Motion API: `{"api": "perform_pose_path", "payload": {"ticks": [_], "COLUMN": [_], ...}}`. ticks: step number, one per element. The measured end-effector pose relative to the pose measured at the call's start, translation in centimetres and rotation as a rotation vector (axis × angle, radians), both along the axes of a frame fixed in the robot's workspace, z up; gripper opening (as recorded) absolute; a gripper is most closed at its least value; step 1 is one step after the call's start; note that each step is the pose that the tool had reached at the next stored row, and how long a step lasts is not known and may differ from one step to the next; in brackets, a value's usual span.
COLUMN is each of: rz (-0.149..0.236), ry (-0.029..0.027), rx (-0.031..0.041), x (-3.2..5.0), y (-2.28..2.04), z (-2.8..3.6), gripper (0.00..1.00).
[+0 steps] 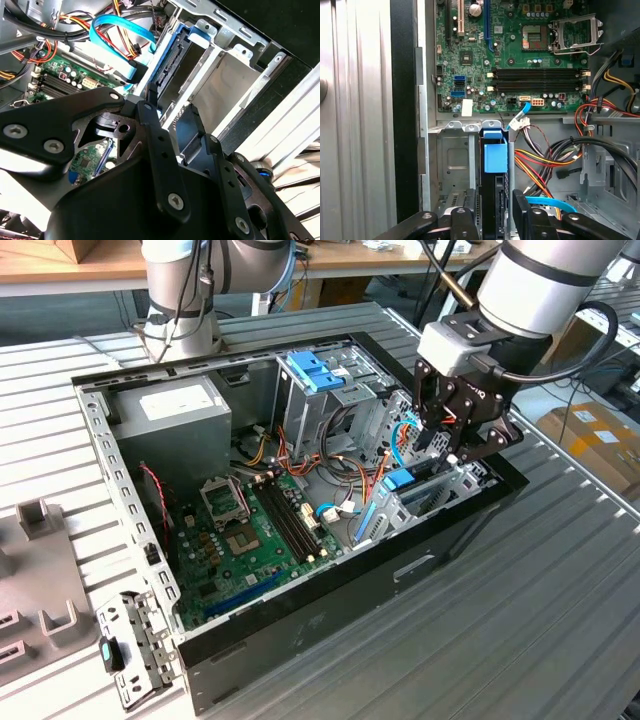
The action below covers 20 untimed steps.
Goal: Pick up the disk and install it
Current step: 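Insert the first disk wire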
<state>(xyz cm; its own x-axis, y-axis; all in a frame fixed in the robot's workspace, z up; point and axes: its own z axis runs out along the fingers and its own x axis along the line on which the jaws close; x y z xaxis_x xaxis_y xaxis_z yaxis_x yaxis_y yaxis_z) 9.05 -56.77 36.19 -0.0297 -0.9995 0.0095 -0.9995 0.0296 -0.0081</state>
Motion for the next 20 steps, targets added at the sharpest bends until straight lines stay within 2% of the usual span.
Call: {"api": "perform_pose_path", "payload": {"ticks": [12, 14, 16, 20], "rz": [0.000, 0.000, 0.000, 0.000], "ry": [0.0000, 0.0000, 0.0000, 0.0000], "rx": [-0.0001, -0.0002, 0.0000, -0.0003], "x": [0.06, 0.07, 0.08, 0.08], "y": [0.17, 0.18, 0.20, 0.28], "z": [0.01, 0.32, 1.24, 1.57], "gripper": [0.42, 0.42, 0.42, 0.42]}}
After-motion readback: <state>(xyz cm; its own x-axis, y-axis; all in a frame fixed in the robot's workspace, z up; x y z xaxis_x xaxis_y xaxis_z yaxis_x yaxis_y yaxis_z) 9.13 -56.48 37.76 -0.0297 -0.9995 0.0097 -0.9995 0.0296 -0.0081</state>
